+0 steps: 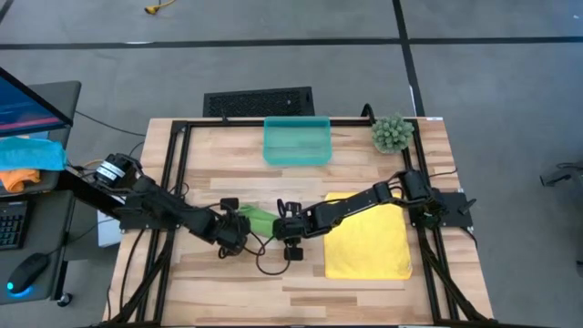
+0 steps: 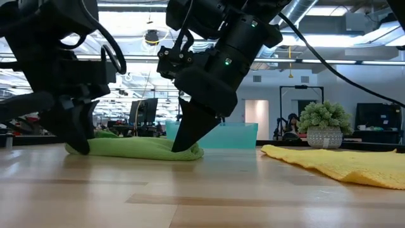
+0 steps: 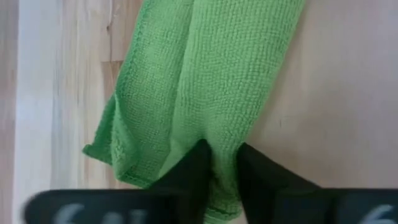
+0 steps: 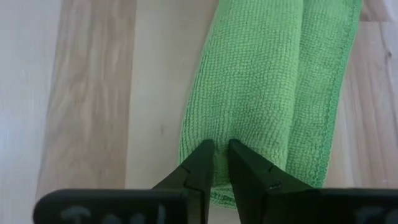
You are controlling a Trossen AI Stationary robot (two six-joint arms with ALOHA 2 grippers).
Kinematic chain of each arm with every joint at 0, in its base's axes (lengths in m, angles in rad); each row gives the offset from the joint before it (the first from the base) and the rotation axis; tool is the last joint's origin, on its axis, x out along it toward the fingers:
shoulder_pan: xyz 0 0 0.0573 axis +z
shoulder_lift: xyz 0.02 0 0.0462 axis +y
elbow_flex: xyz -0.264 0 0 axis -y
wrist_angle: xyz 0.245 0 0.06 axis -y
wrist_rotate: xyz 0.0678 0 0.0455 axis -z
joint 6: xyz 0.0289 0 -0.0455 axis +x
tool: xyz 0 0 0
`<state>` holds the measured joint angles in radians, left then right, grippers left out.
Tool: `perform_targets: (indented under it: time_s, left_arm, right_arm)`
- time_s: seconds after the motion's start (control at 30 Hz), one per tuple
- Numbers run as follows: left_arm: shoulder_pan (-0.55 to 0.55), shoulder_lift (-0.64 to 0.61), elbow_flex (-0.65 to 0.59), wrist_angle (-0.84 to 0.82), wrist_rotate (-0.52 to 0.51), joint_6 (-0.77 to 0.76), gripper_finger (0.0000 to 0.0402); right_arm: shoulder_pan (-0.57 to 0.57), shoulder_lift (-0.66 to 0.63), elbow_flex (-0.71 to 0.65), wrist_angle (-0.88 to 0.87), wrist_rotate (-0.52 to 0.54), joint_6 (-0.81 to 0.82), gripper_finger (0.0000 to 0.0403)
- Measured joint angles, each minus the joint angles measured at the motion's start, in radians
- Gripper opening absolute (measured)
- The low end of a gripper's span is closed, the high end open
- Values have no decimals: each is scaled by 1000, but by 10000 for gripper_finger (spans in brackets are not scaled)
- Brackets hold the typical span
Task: Roll microfiber towels into tight, uniform cylinder then place into a basket
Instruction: Roll the green towel
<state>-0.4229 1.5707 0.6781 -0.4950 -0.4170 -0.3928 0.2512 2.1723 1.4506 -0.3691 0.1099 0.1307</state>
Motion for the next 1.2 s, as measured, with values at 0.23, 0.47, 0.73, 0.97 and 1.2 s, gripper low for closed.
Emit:
perform_targets:
  time_s: [0.23, 0.47, 0.73, 0.97, 1.2]
  left_arm:
    - [2, -1, 0, 23, 67, -52, 17]
    - [22, -12, 1, 59, 191, -141, 9]
    - [66, -52, -3, 92, 411, -290, 13]
    - [127, -52, -4, 115, 572, -444, 14]
    - [188, -51, -4, 113, 701, -470, 15]
  right_arm:
    - [28, 0, 0, 0, 0, 0, 75]
    - [61, 0, 0, -1, -7, 0, 75]
    - [90, 0, 0, 8, -8, -8, 105]
    - [104, 2, 5, 13, -11, -9, 166]
    - [104, 8, 69, -53, -30, -8, 187]
